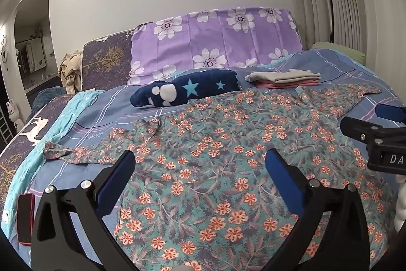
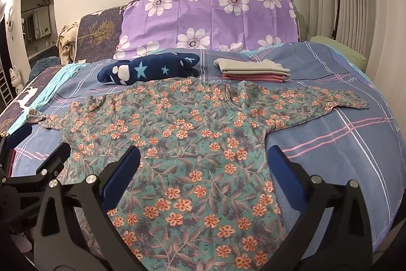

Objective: Fold small clothes

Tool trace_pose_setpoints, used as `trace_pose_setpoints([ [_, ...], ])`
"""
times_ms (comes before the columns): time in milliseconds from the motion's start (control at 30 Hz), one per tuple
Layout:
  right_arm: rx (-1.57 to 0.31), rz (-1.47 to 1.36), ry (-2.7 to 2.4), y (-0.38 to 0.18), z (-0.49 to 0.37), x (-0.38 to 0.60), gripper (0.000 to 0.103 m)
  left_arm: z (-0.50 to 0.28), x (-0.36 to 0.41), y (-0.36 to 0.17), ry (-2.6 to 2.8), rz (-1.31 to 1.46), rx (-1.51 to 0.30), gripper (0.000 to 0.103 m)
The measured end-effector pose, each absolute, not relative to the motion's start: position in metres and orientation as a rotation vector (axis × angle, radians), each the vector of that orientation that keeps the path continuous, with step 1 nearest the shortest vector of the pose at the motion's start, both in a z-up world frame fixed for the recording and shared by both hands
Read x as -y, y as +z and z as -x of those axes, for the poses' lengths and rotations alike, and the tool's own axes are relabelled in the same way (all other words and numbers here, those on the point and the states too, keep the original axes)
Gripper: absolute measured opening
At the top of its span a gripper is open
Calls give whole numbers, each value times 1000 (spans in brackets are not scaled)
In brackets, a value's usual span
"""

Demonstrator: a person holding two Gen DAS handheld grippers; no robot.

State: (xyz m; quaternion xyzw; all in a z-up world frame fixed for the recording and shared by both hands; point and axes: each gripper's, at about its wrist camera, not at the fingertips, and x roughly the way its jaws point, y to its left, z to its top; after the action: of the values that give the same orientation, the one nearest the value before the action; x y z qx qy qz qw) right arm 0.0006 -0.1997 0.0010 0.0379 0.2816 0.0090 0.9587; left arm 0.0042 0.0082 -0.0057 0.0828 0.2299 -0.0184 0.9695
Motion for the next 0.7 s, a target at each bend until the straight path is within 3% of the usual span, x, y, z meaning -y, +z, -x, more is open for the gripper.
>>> trace_pose_setpoints([
  [700, -596, -47, 33, -3, -4, 188, 101, -1, -7, -14, -80, -189, -476, 102],
])
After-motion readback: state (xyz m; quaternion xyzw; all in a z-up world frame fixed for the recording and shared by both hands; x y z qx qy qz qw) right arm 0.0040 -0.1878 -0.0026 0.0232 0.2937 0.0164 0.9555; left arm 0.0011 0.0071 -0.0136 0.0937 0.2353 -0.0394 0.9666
